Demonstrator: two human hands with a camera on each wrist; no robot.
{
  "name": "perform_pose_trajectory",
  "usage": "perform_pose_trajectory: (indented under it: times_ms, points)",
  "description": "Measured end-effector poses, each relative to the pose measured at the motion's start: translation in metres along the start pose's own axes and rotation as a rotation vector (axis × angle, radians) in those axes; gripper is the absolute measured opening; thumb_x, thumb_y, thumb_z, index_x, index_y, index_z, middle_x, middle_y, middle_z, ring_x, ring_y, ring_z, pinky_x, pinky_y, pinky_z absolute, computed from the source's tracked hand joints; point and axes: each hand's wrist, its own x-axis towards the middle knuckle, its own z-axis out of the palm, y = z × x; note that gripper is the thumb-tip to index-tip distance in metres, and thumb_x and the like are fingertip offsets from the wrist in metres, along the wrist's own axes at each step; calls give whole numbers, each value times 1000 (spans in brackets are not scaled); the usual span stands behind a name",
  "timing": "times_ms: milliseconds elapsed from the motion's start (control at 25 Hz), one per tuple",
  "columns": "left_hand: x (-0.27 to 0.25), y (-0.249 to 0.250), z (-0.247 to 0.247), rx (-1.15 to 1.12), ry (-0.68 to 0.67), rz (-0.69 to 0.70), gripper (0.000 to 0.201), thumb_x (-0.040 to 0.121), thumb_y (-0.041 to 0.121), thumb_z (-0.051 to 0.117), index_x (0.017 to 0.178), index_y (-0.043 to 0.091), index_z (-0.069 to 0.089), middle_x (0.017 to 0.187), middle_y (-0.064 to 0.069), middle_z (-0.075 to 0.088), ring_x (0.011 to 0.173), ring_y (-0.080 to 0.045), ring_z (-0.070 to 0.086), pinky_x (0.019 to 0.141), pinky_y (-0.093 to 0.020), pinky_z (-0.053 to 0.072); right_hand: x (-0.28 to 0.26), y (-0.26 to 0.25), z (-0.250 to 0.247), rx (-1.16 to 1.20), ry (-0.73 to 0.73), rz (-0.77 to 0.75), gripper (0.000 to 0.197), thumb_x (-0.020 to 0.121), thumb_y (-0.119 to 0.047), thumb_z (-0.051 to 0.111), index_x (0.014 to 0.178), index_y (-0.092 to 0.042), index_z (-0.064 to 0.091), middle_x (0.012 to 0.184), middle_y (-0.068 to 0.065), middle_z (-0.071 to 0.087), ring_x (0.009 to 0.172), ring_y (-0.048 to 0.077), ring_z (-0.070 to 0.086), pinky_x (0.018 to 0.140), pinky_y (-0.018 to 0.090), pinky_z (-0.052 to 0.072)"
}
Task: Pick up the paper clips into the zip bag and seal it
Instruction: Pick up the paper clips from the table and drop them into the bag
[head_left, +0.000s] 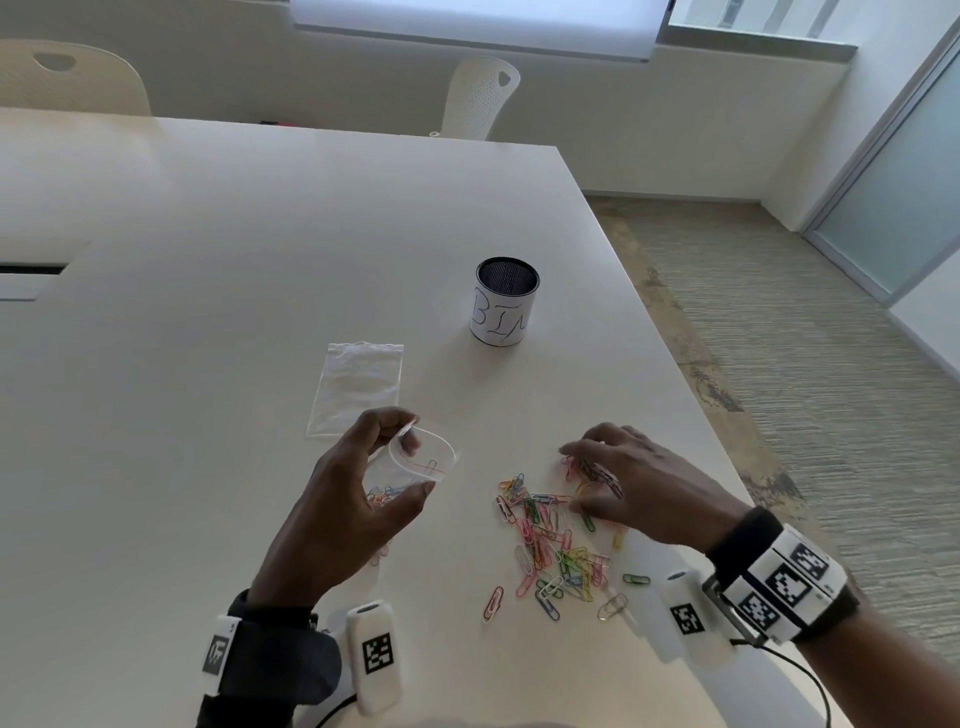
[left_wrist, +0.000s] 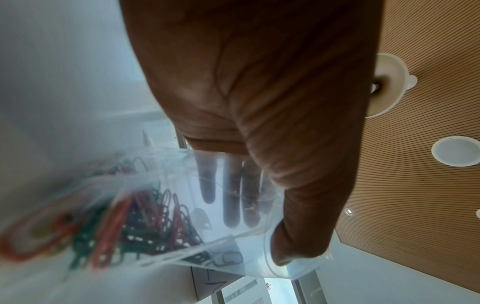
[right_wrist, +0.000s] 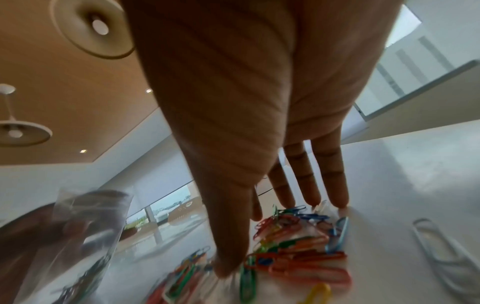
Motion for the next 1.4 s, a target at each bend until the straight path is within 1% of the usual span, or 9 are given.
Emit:
perform_pose_trajectory:
  times_ms: [80,240,440,600,760,880,1000,1240,1400]
  points:
    - [0,1,0,1,-2,6,58,84,13,85,128,35,54,112,18,66,108,1,65,88,-5,47,-2,-4,5,-10,33,2,53,93,-53,69,141,-34,57,136,-12,52,122,11,52,102,27,49]
    - [0,0,0,3,-14,-2,59,84,15,85,130,35,54,112,19,66,108,0,65,86,-5,47,1,-17,16,65,165,-55,9,97,-23,70,105,-19,72,112,-6,63,92,12,61,79,19,46]
    - [0,1,1,-11,-9,6,59,84,12,85,130,33,55,111,16,67,107,1,65,88,-3,44,9,-25,22,-38,186,-31,17,101,-10,60,88,-11,71,94,0,65,69,9,56,56,7,31]
    - [0,0,0,-15,-10,0,58,85,14,84,131,33,55,112,15,67,109,-5,66,89,-6,46,17,-16,12,33,218,-11,14,94,-6,70,84,-12,78,89,-1,73,69,10,67,61,10,45]
    - [0,-2,0,-5,-6,6,59,84,15,85,131,35,54,114,17,68,113,-6,66,92,-6,45,20,-11,-8,397,260,51,9,86,-7,82,89,-16,84,84,-8,80,72,1,74,71,7,54]
    - [0,-1,0,-3,-13,7,59,85,15,85,131,33,54,115,18,67,114,-7,66,92,-7,46,19,-23,-26,771,242,49,9,85,-2,83,92,-7,83,81,9,82,77,18,79,78,25,64]
    - [0,-1,0,-1,-16,8,58,85,18,84,132,34,54,115,18,67,115,-7,66,93,-11,49,21,-50,-41,964,145,-48,11,87,1,79,97,1,80,85,20,80,77,26,76,81,31,64]
    - [-1,1,-1,1,-21,4,58,85,19,84,132,34,53,119,18,67,115,-8,67,92,-17,53,40,-103,-63,859,42,-261,11,89,0,79,99,1,79,87,20,80,80,33,77,85,41,64]
    - [-1,5,-1,-3,-24,-11,58,86,18,83,131,37,53,118,20,68,110,-7,67,88,-18,55,60,-127,-64,561,57,-335,7,88,-7,80,94,-10,83,76,2,79,67,12,73,73,30,63]
